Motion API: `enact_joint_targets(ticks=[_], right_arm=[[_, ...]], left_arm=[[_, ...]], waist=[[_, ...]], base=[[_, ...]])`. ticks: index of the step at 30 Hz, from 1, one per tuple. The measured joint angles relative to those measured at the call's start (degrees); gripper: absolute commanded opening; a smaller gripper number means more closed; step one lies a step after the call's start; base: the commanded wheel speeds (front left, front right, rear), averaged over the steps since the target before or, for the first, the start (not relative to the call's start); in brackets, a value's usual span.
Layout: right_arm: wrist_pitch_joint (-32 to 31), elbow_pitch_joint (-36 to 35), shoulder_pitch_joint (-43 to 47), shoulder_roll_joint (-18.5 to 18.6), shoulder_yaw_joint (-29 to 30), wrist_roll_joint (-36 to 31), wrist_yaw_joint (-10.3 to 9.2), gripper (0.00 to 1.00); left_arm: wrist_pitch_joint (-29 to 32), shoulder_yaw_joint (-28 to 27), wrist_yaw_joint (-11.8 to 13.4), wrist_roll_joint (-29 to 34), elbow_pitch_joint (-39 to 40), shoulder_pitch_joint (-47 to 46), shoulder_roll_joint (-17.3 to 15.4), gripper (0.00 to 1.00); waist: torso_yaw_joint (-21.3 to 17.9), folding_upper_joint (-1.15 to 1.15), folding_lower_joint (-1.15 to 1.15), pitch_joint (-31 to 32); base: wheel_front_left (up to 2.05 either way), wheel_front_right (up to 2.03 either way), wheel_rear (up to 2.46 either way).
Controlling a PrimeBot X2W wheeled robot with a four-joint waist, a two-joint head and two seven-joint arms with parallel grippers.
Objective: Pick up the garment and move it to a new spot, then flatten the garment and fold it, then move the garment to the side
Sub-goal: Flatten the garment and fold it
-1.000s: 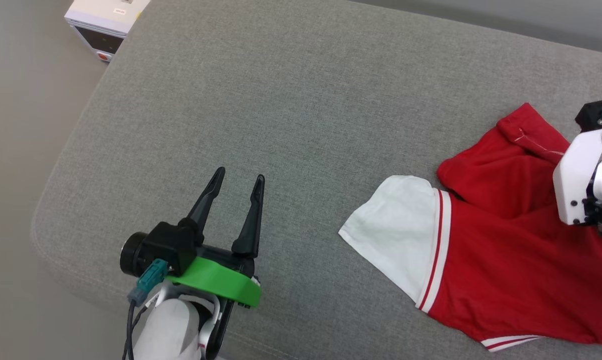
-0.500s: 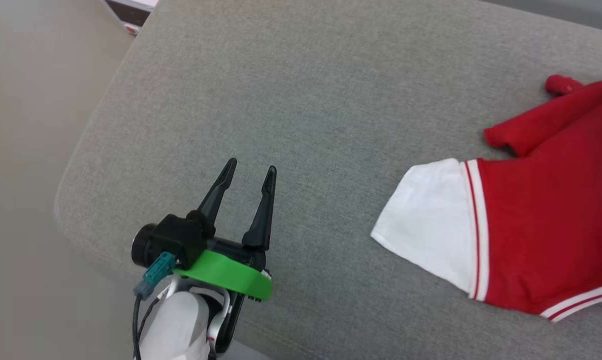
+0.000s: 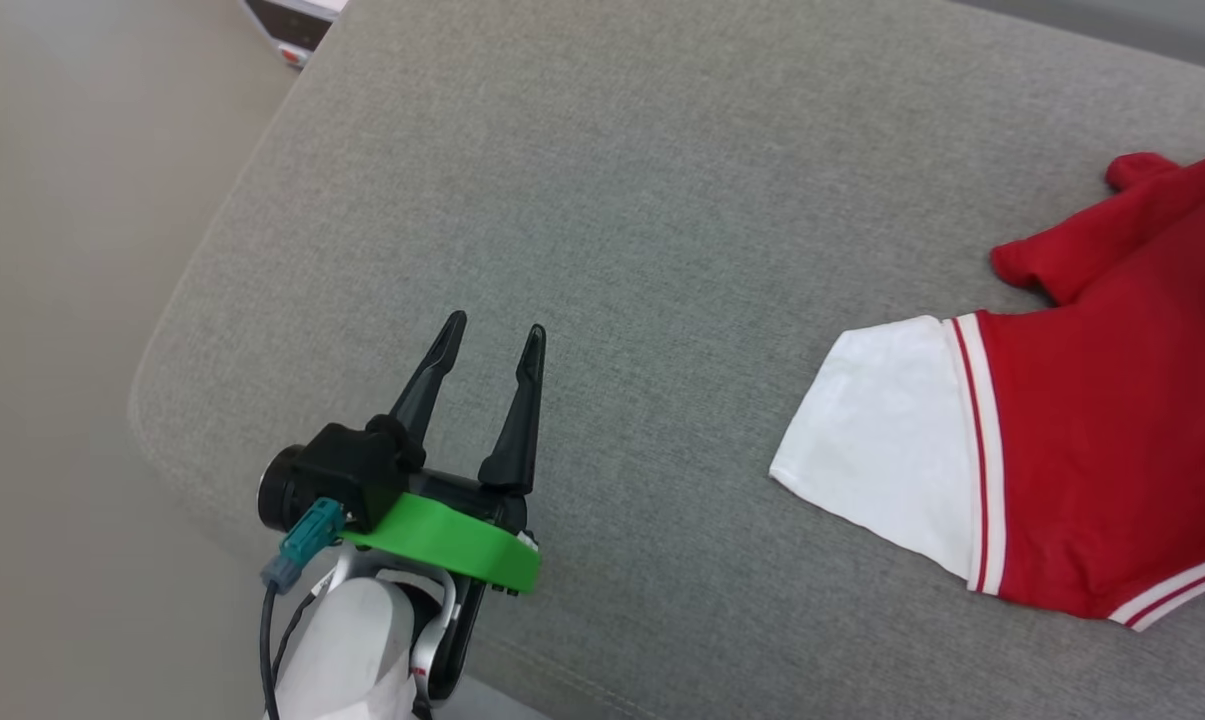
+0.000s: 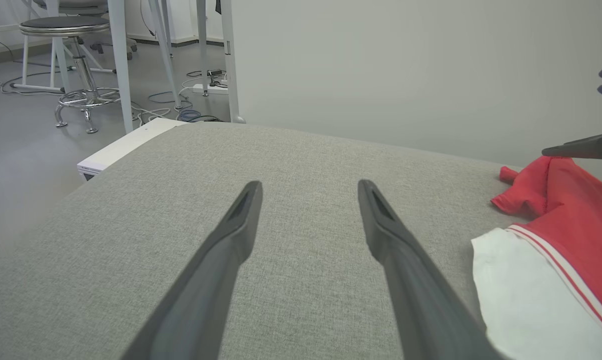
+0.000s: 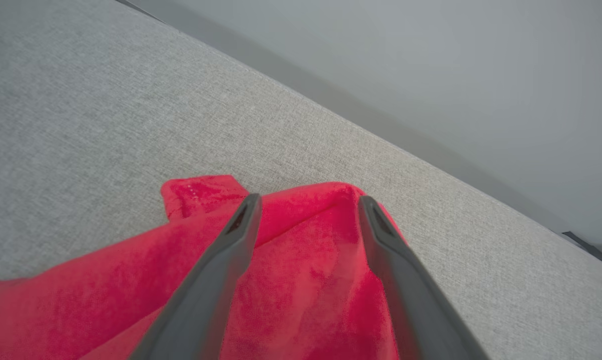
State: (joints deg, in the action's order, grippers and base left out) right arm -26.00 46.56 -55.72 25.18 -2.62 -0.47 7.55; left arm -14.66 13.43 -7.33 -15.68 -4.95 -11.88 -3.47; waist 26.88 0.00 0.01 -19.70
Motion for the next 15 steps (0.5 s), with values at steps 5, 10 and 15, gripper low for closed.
enact_joint_targets(ticks=[5,10,15], right_arm=[[7.71,0.08,1.68,-0.92,-1.22,4.05,0.0,1.0],[16.37,-3.64,6.19,-2.19,-3.46,10.66,0.0,1.0],[23.54,-10.83,12.47,-2.27,-4.75,16.19,0.0,1.0]], left_arm=[[0.0,-0.57,0.0,0.09,-0.21,0.1,-0.29,1.0],[0.0,-1.08,0.0,0.16,-0.64,0.76,-0.91,1.0],[0.0,-1.87,0.0,-0.21,-1.14,2.26,-1.55,1.0]], waist=[[-2.28,0.0,0.0,2.09],[-5.54,0.0,-0.01,4.53],[-9.17,0.0,-0.01,6.98]], base=[[0.0,0.0,0.0],[0.0,0.0,0.0],[0.0,0.0,0.0]])
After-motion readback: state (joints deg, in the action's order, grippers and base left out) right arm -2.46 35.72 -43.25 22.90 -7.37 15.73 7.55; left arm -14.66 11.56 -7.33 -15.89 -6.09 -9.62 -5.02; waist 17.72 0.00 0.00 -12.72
